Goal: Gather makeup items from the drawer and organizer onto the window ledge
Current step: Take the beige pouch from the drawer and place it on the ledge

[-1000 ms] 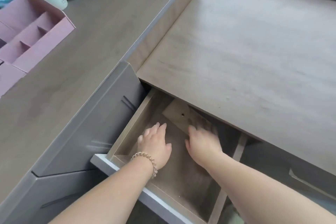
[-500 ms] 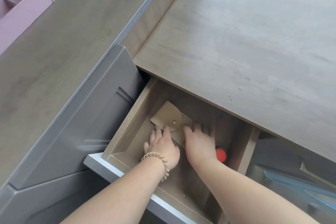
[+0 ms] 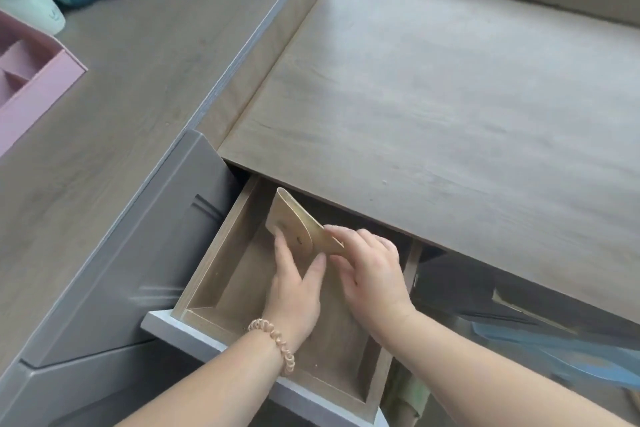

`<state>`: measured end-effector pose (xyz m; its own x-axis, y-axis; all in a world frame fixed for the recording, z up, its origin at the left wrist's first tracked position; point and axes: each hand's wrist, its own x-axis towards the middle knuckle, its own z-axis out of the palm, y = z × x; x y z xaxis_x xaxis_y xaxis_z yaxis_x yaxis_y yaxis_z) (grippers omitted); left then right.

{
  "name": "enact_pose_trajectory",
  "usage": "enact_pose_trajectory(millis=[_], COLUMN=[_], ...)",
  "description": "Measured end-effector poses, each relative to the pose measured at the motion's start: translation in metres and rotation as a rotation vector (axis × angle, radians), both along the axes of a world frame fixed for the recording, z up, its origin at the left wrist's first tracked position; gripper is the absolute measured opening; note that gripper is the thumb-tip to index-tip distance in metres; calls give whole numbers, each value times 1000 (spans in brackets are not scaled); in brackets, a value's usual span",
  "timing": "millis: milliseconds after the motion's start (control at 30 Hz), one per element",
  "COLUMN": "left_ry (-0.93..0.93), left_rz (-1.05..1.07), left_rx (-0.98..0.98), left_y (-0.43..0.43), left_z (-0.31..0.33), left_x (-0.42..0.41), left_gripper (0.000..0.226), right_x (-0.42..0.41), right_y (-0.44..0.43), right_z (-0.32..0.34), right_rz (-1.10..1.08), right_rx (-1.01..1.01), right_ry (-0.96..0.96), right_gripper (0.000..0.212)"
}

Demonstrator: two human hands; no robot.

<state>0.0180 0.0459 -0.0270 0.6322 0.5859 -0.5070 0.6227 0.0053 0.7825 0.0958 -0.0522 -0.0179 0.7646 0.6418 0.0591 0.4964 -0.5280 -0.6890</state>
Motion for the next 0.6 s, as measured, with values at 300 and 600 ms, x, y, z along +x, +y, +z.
enact_pose_trajectory(millis=[300,600], left_ry=[-575,-532], left_rz=[-126,-423], left_rx=[-352,-201], left_y=[-108,-313], left_z=[133,161], left_x=[82,156], left_gripper=[75,83], right_x=[40,92], right_y=[-141,-364], right_z=[116,141], right_rz=[-427,-595], right_rx=[387,355], right_ry=[179,179], right_gripper=[47,55])
